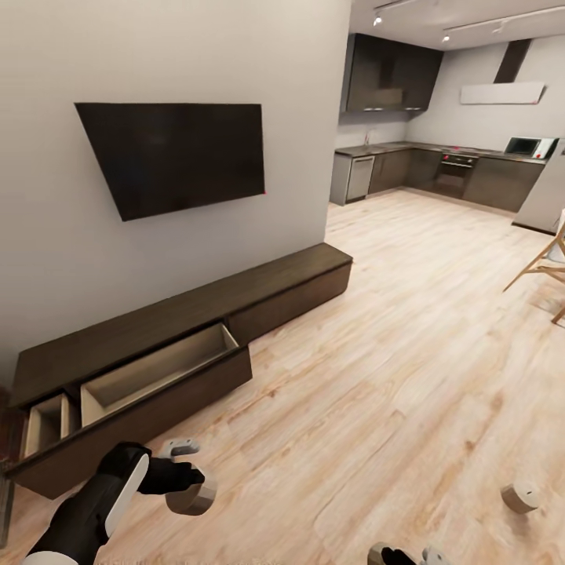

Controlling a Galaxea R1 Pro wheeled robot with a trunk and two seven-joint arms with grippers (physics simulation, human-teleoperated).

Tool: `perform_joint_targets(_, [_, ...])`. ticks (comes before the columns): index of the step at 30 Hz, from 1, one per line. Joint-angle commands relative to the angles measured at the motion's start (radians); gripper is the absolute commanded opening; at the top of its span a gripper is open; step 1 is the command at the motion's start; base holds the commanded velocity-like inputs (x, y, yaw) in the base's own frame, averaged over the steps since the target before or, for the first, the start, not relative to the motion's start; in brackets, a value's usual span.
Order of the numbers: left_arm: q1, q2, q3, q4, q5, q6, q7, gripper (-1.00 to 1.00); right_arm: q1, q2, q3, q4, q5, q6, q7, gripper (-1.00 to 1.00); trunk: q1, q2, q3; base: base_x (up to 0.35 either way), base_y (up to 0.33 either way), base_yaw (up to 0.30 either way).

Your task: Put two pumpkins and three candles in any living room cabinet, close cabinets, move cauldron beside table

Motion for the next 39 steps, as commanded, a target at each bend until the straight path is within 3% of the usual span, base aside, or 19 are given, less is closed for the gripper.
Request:
perform_joint_targets(1, [0.000, 0.000, 0.000, 0.000, 0.001, 0.000, 0.002, -1.00, 0.000, 0.001, 0.000, 0.000, 0.000, 0.000, -0.008, -1.00, 0.000, 0.000, -0.001, 0.000, 0.000, 0.265])
perform_joint_targets(22, [0.000, 0.000, 0.000, 0.000, 0.000, 0.000, 0.002, -1.00, 0.000, 0.016, 0.000, -0.001, 0.001, 0.000, -0.027, -1.00, 0.000, 0.000, -0.020, 0.011, -0.026, 0.259])
perform_joint_targets(39, [0.000, 0.000, -0.001, 0.000, -0.002, -0.002, 0.002, -1.00, 0.000, 0.020, 0.001, -0.002, 0.001, -0.003, -0.037, -1.00, 0.000, 0.000, -0.036, 0.239, -0.078, 0.244])
